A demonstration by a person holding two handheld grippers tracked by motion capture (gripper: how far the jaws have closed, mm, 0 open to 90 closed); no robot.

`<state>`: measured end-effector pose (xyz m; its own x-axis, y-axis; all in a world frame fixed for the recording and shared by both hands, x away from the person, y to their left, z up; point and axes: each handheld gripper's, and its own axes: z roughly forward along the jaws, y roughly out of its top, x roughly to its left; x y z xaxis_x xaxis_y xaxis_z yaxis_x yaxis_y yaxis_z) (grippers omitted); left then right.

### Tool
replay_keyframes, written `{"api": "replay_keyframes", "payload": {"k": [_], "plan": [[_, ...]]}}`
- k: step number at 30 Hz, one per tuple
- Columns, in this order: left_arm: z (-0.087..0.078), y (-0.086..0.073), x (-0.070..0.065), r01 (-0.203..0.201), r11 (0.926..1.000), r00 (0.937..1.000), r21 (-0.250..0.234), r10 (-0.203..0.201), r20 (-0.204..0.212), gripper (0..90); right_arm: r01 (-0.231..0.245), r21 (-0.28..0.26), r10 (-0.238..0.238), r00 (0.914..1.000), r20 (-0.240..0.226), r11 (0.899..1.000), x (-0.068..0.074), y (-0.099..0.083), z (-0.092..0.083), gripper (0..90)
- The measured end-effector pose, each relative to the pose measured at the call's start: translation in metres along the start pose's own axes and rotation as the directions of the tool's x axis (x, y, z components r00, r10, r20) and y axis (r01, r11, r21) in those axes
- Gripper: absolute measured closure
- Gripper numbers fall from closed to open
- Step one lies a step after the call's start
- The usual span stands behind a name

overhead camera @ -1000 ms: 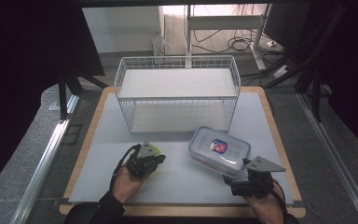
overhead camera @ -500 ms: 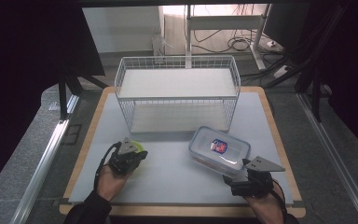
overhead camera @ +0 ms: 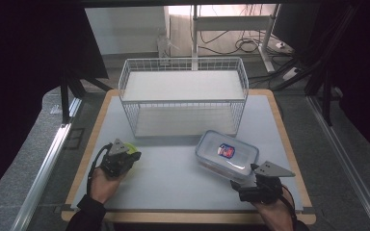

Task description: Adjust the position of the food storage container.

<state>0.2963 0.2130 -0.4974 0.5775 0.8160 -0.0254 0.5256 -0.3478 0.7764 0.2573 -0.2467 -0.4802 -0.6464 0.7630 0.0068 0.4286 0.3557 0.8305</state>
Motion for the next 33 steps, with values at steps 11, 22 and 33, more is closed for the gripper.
{"api": "replay_keyframes", "payload": {"k": [11,22,33], "plan": [[0.003,0.013,-0.018,-0.023,0.9986,0.9994,-0.048,0.024,0.023,80.4,-0.045,0.013,0.045,0.9987,0.025,0.999,-0.011,0.004,-0.006,22.1],[0.045,0.046,-0.056,-0.116,0.9931,0.9852,-0.017,0.118,0.125,82.7,-0.08,0.057,0.073,0.9908,0.114,0.995,-0.042,0.012,-0.02,69.5],[0.111,0.081,-0.071,-0.113,0.9935,0.9747,-0.015,0.114,0.192,84.4,-0.164,0.145,0.135,0.9713,0.196,0.976,-0.081,0.009,0.002,89.1]]}}
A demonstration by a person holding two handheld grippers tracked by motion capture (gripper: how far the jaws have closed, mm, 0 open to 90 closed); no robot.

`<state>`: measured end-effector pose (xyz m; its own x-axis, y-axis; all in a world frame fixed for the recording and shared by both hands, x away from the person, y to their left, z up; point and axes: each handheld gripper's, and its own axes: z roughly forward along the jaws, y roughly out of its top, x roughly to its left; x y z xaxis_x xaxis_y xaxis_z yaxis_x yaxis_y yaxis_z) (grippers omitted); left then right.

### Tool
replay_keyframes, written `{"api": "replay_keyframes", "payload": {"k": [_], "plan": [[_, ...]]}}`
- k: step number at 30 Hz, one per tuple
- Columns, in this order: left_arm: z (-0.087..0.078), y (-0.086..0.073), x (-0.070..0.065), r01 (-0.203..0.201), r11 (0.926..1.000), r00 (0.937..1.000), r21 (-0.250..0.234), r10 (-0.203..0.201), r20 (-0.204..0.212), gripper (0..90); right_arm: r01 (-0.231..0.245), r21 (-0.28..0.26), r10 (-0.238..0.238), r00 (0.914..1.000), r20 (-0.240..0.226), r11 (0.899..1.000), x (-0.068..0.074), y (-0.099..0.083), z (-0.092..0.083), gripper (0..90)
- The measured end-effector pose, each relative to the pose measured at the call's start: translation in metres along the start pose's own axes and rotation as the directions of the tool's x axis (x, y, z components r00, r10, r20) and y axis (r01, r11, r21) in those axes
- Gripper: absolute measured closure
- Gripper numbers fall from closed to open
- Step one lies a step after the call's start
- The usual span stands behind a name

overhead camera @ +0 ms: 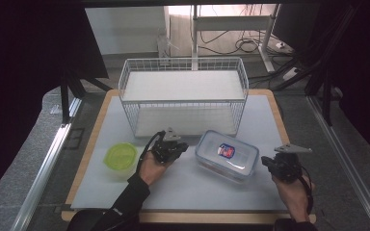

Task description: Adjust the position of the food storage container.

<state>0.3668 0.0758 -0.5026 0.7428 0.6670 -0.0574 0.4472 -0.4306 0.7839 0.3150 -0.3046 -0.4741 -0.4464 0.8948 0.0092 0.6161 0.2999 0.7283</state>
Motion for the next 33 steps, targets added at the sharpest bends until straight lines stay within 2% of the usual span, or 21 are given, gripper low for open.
{"api": "replay_keyframes", "payload": {"k": [1,2,3,4,6,8,10,13,20,23,24,26,28,29,30,32,33], "plan": [[0.009,0.003,0.0,0.004,1.0,1.0,-0.003,-0.004,0.009,84.4,-0.018,0.006,0.018,0.9997,-0.015,1.0,-0.003,0.001,0.006,89.0],[0.009,0.003,0.0,0.004,1.0,1.0,-0.003,-0.004,0.009,84.3,-0.018,0.006,0.018,0.9997,-0.015,1.0,-0.003,0.001,0.006,89.0],[0.019,0.007,0.001,0.006,1.0,0.9998,0.005,-0.006,0.02,84.3,-0.023,0.012,0.023,0.9997,-0.012,1.0,-0.004,0.003,0.011,89.5],[0.022,0.008,0.001,0.015,0.9999,0.9995,0.004,-0.015,0.026,84.2,-0.025,0.016,0.025,0.9997,-0.001,1.0,-0.004,0.004,0.012,89.5],[0.024,0.008,0.002,0.015,0.9999,0.9995,0.006,-0.015,0.027,84.2,-0.024,0.017,0.024,0.9997,0.004,1.0,-0.005,0.005,0.014,89.6],[0.026,0.009,0.002,0.021,0.9998,0.9991,0.005,-0.021,0.037,83.9,-0.06,0.011,0.06,0.9982,-0.003,0.998,-0.007,0.008,0.017,89.8],[0.025,0.008,0.003,0.026,0.9996,0.999,0.007,-0.026,0.037,84.1,-0.066,0.01,0.066,0.9978,-0.011,0.998,-0.007,0.01,0.019,89.9],[0.019,0.005,0.006,0.039,0.9991,0.9987,0.018,-0.04,0.033,84.6,-0.058,0.022,0.059,0.9982,-0.014,0.998,-0.004,0.015,0.028,89.9],[-0.001,-0.012,0.012,0.079,0.9959,0.9961,0.044,-0.081,0.035,85.3,-0.042,0.024,0.043,0.9974,-0.058,0.999,0.009,0.027,0.043,89.9],[-0.011,-0.025,0.011,0.076,0.9945,0.997,0.073,-0.077,0.012,85.9,-0.021,0.028,0.024,0.996,-0.087,0.999,0.019,0.033,0.052,90.0],[-0.011,-0.025,0.011,0.076,0.9945,0.997,0.073,-0.077,0.012,85.9,-0.016,0.03,0.018,0.9961,-0.086,0.999,0.022,0.035,0.053,89.9],[-0.02,-0.033,0.01,0.104,0.9919,0.9945,0.073,-0.104,0.004,86.2,-0.013,0.03,0.016,0.9943,-0.106,0.999,0.026,0.037,0.057,90.0],[-0.024,-0.036,0.01,0.101,0.9917,0.9949,0.079,-0.101,-0.002,86.9,-0.01,0.029,0.014,0.9923,-0.123,1.0,0.03,0.039,0.06,90.0],[-0.032,-0.041,0.009,0.12,0.9895,0.9927,0.08,-0.12,-0.013,86.9,-0.004,0.031,0.008,0.9916,-0.129,1.0,0.033,0.041,0.062,90.0],[-0.032,-0.041,0.009,0.12,0.9895,0.9927,0.08,-0.12,-0.013,87.1,-0.004,0.031,0.008,0.9916,-0.129,1.0,0.033,0.041,0.062,90.0],[-0.043,-0.049,0.006,0.13,0.9874,0.9911,0.09,-0.127,-0.041,87.6,0.01,0.034,-0.004,0.9873,-0.159,0.999,0.042,0.045,0.068,90.0],[-0.043,-0.049,0.006,0.13,0.9874,0.9911,0.09,-0.127,-0.041,87.8,0.014,0.035,-0.008,0.9863,-0.165,0.999,0.044,0.046,0.069,90.0]]}}
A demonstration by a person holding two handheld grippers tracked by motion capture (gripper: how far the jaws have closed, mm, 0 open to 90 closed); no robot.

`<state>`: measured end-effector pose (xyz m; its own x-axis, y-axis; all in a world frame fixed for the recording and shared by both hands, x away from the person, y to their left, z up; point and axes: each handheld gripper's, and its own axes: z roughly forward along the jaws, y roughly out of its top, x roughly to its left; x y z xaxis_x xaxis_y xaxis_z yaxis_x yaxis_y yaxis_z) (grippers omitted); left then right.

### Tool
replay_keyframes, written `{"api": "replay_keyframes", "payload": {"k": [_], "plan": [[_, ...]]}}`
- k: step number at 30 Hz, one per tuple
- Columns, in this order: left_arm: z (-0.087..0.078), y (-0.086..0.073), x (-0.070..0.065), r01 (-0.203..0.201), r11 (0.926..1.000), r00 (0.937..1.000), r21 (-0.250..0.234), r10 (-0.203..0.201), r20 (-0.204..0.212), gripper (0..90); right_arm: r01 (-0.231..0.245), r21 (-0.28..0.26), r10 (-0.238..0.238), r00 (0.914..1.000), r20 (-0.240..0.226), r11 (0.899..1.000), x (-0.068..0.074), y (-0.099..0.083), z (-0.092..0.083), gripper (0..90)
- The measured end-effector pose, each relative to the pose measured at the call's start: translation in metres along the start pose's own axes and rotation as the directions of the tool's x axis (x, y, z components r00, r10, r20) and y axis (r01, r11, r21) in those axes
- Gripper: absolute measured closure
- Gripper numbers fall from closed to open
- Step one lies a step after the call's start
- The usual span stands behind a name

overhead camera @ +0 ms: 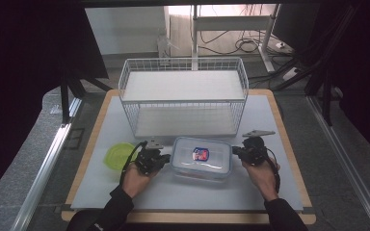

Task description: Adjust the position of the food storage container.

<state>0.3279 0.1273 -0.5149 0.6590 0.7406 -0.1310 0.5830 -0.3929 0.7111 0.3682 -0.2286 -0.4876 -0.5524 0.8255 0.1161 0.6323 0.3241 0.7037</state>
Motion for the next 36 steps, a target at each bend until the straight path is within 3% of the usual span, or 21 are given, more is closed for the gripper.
{"api": "replay_keyframes", "payload": {"k": [4,10,14,18,22,27,28,36], "plan": [[-0.014,-0.014,-0.002,0.019,0.9998,0.9997,0.003,-0.019,-0.014,88.6,0.025,0.006,-0.025,0.9992,-0.033,1.0,0.01,0.004,0.007,90.0],[-0.025,-0.026,-0.011,0.033,0.9995,0.9991,0.002,-0.033,-0.028,88.7,0.044,0.012,-0.044,0.9983,-0.04,0.999,0.019,0.006,0.01,90.0],[-0.032,-0.027,-0.012,-0.005,1.0,0.9976,-0.006,0.004,-0.07,82.5,0.088,0.004,-0.088,0.996,-0.013,0.996,0.023,0.004,0.007,88.1],[-0.045,-0.029,-0.011,-0.023,0.9985,0.9952,-0.05,0.019,-0.096,73.1,0.114,-0.062,-0.112,0.9933,0.028,0.992,0.022,0.001,-0.005,75.1],[-0.058,-0.033,-0.01,-0.032,0.9946,0.9954,-0.098,0.023,-0.093,65.4,0.124,-0.091,-0.122,0.9921,0.028,0.988,0.021,-0.001,-0.015,66.9],[-0.067,-0.04,-0.007,-0.039,0.9877,0.9955,-0.151,0.025,-0.091,45.1,0.126,-0.116,-0.126,0.992,0.011,0.985,0.026,-0.006,-0.029,52.8],[-0.068,-0.041,-0.007,-0.042,0.9868,0.9957,-0.156,0.029,-0.089,37.8,0.129,-0.119,-0.129,0.9916,0.004,0.985,0.027,-0.008,-0.032,48.1],[-0.069,-0.049,-0.017,-0.111,0.9806,0.9905,-0.162,0.096,-0.099,20.3,0.138,-0.149,-0.141,0.99,-0.006,0.979,0.032,-0.016,-0.042,28.0]]}}
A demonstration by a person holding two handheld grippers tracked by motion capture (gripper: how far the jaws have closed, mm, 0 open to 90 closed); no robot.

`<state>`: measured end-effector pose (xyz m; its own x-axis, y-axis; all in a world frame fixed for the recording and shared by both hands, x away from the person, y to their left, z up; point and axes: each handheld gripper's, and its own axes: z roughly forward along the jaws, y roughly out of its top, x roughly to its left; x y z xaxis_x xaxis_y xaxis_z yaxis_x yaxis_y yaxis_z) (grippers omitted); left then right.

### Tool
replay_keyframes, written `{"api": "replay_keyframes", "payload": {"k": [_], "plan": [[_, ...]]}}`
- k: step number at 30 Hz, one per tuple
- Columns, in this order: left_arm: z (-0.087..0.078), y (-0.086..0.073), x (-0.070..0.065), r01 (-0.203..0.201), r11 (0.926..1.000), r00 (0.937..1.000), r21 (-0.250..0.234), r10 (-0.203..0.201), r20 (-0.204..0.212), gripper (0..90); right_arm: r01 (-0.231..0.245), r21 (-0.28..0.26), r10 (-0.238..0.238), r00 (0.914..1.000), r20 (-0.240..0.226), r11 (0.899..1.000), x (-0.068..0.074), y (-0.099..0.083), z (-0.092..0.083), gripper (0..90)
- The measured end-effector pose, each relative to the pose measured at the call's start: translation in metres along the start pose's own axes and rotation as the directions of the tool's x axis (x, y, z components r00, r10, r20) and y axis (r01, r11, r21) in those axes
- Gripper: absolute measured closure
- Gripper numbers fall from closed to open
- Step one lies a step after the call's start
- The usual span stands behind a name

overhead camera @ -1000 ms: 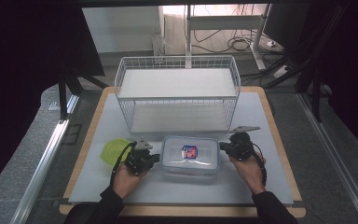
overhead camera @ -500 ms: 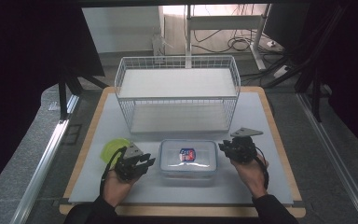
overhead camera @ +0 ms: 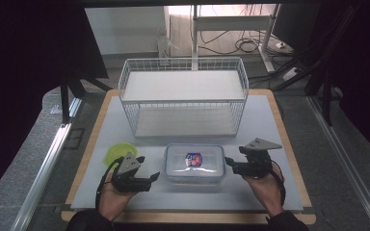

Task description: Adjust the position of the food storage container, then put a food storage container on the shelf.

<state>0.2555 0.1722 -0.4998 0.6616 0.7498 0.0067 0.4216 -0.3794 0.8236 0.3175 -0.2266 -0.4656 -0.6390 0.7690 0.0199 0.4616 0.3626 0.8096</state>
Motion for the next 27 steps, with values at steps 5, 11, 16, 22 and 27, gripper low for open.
{"api": "replay_keyframes", "payload": {"k": [5,11,16,22,27], "plan": [[0.001,-0.004,-0.002,-0.014,0.9998,0.9997,0.012,0.014,0.02,15.9,-0.005,-0.007,0.005,1.0,0.001,1.0,0.002,-0.008,-0.006,17.6],[0.006,-0.003,-0.001,-0.017,0.9997,0.9989,0.016,0.016,0.044,5.4,-0.006,-0.007,0.005,0.9998,-0.019,1.0,0.001,-0.01,-0.005,8.6],[0.008,0.003,0.0,0.016,0.9998,0.996,0.015,-0.017,0.088,3.5,0.015,0.016,-0.014,0.9988,-0.048,1.0,0.0,-0.01,-0.002,5.0],[0.015,0.018,0.004,0.03,0.9989,0.9912,0.036,-0.035,0.128,4.4,-0.01,0.031,0.012,0.9964,-0.083,0.999,-0.001,-0.007,0.002,3.7],[0.031,0.03,0.008,0.065,0.9954,0.9862,0.071,-0.075,0.148,5.6,-0.026,0.07,0.033,0.9941,-0.104,0.997,0.001,-0.003,0.008,2.2]]}}
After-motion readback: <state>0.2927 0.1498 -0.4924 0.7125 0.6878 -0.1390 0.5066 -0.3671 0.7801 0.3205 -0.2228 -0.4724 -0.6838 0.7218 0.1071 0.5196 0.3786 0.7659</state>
